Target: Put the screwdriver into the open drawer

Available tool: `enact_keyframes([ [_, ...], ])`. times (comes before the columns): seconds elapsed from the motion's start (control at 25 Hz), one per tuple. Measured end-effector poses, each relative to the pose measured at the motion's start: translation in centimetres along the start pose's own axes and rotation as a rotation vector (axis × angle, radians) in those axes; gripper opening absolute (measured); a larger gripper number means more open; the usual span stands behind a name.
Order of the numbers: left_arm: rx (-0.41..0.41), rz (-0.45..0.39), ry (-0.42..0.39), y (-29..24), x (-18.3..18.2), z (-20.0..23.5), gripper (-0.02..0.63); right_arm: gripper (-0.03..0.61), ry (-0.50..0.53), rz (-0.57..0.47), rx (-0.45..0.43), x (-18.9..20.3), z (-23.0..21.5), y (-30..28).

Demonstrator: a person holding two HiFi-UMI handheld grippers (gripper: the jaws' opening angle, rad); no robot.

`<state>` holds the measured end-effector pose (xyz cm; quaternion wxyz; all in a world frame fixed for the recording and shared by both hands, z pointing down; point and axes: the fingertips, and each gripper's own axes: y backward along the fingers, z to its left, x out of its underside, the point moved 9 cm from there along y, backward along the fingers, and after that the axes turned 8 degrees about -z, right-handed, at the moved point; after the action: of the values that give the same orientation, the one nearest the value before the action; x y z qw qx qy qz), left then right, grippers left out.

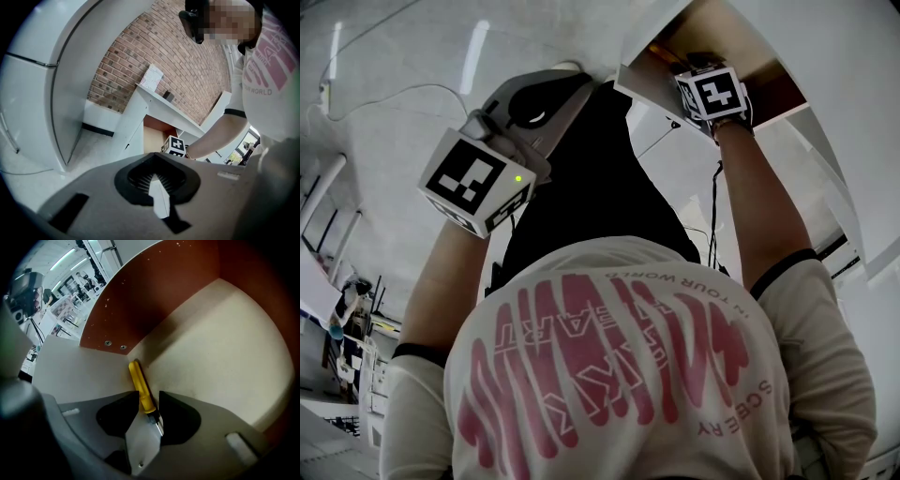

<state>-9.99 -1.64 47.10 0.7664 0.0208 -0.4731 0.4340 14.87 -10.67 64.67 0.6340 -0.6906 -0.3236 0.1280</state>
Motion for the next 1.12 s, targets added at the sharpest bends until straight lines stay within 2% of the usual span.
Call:
enact_keyframes([
  [0.16, -0.006, 0.001, -0.018, 1.3, -0.6, -1.2, 0.005, 0.144, -0.001, -0.010, 0.001, 0.0, 0.8, 1.2],
  [0.56, -0.010, -0.002, -0.026, 1.0, -1.1, -0.9, 0.005, 0.141, -0.036, -0.006, 0.009, 0.2, 0.0, 1.4],
  [0.72, -0.003, -0.008, -0.038, 1.2, -2.2, -1.5, 0.005, 0.129, -0.088, -0.061, 0.053, -0.6, -0.2, 3.3],
  [0.88, 0.025, 0.001, -0.094, 1.2, -3.3, -2.1, 0.005, 0.104, -0.095, -0.144, 0.103, -1.6, 0.1, 5.6],
  [1.0, 0.060, 0.015, -0.162, 1.7, -4.6, -4.0, 0.005, 0.103, -0.114, -0.208, 0.125, -1.8, 1.3, 9.0],
  [1.12, 0.093, 0.034, -0.178, 2.6, -5.9, -6.1, 0.005, 0.100, -0.152, -0.252, 0.127, -1.6, 3.1, 12.6],
])
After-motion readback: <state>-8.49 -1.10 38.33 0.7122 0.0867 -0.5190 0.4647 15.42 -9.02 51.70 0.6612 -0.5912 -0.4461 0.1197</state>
